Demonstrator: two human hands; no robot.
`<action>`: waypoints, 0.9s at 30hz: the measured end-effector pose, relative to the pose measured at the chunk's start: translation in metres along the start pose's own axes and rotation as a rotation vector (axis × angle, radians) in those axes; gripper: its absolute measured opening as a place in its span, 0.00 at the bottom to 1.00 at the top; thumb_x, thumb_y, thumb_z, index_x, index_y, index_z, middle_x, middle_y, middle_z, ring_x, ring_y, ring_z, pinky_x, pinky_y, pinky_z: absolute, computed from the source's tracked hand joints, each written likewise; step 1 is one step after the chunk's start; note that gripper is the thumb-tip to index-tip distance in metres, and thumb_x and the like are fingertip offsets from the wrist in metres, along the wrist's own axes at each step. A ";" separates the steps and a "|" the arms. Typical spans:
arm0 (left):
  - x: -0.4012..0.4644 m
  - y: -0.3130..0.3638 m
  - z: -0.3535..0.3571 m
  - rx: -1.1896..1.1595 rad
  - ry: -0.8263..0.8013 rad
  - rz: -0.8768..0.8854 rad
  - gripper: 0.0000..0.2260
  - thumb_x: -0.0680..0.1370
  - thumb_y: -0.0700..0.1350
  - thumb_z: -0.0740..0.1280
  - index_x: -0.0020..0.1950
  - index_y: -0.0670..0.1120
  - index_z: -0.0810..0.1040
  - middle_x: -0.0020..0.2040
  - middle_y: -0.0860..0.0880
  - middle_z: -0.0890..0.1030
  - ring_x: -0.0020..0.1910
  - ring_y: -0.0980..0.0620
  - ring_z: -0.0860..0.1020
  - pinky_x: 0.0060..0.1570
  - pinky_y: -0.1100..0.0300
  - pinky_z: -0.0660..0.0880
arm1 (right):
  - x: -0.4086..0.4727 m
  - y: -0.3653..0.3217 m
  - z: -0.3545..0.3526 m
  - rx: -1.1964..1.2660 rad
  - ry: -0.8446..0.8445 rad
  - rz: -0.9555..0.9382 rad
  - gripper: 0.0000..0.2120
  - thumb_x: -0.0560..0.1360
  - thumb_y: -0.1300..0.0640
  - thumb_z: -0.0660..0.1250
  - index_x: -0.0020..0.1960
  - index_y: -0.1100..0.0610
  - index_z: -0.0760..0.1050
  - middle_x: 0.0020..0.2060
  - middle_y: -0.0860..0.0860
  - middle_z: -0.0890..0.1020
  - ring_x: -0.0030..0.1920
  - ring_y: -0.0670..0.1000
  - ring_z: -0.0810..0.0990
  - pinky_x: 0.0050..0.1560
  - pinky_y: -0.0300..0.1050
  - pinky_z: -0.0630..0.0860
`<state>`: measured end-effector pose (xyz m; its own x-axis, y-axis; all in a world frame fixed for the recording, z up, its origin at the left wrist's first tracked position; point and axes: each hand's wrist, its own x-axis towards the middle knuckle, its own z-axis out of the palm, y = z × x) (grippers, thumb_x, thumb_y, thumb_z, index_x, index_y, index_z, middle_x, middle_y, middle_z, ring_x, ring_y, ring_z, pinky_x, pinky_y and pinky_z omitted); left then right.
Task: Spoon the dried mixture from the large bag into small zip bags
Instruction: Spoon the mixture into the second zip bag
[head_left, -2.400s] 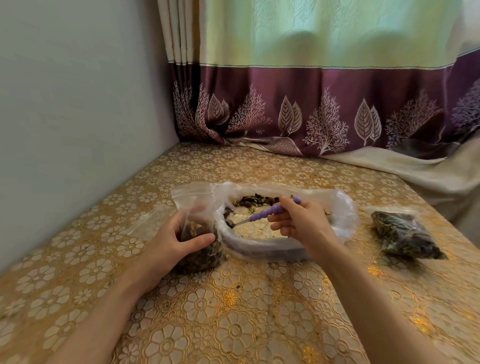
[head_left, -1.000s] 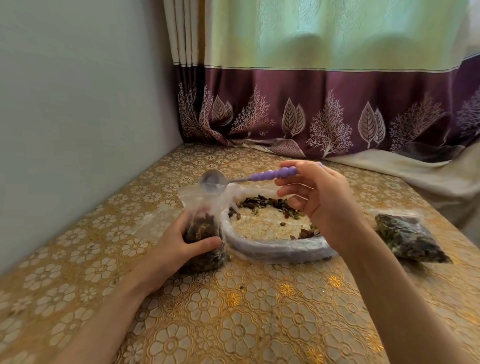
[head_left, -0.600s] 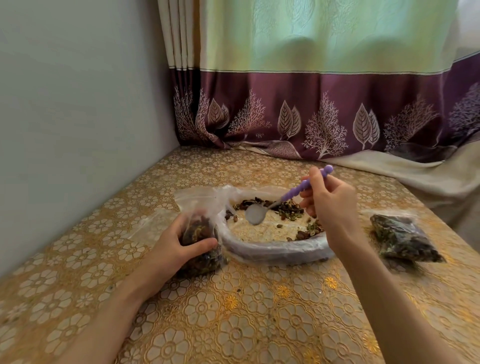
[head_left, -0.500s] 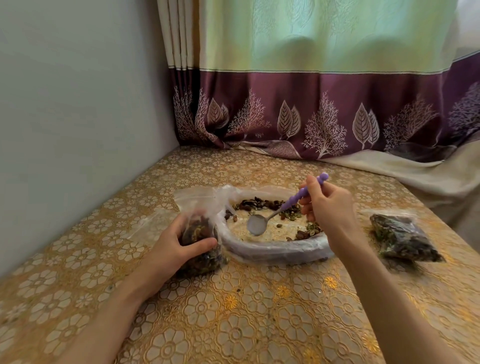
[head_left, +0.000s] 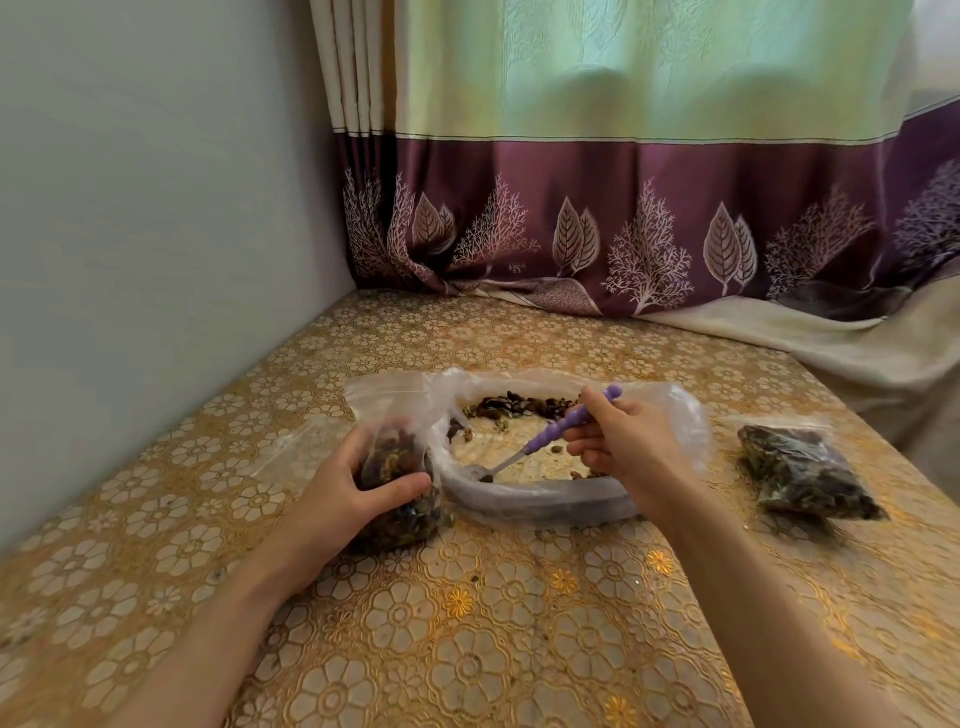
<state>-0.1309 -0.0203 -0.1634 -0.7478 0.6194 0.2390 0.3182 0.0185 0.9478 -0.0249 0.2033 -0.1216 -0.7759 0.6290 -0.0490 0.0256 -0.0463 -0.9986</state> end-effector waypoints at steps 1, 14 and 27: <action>0.000 0.000 0.000 0.000 0.001 0.001 0.21 0.62 0.54 0.74 0.51 0.70 0.74 0.48 0.64 0.81 0.46 0.65 0.79 0.39 0.73 0.75 | -0.001 0.001 0.002 0.012 0.016 0.006 0.18 0.80 0.56 0.59 0.36 0.63 0.76 0.26 0.54 0.81 0.24 0.45 0.77 0.24 0.33 0.73; 0.000 0.001 0.000 0.035 -0.010 0.013 0.22 0.61 0.54 0.74 0.51 0.73 0.72 0.47 0.68 0.79 0.46 0.68 0.78 0.37 0.74 0.74 | -0.001 -0.002 -0.004 0.147 0.145 0.001 0.19 0.81 0.57 0.58 0.35 0.62 0.75 0.22 0.51 0.80 0.23 0.44 0.76 0.24 0.32 0.72; -0.001 0.003 -0.001 0.062 -0.040 -0.031 0.26 0.59 0.54 0.78 0.51 0.73 0.72 0.50 0.61 0.78 0.45 0.68 0.78 0.37 0.71 0.75 | -0.031 -0.040 0.007 0.384 0.097 -0.342 0.15 0.79 0.54 0.60 0.40 0.62 0.77 0.31 0.54 0.81 0.30 0.48 0.79 0.32 0.35 0.77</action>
<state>-0.1295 -0.0222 -0.1604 -0.7345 0.6484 0.2004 0.3317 0.0854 0.9395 -0.0063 0.1804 -0.0802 -0.6372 0.7259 0.2589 -0.4660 -0.0954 -0.8796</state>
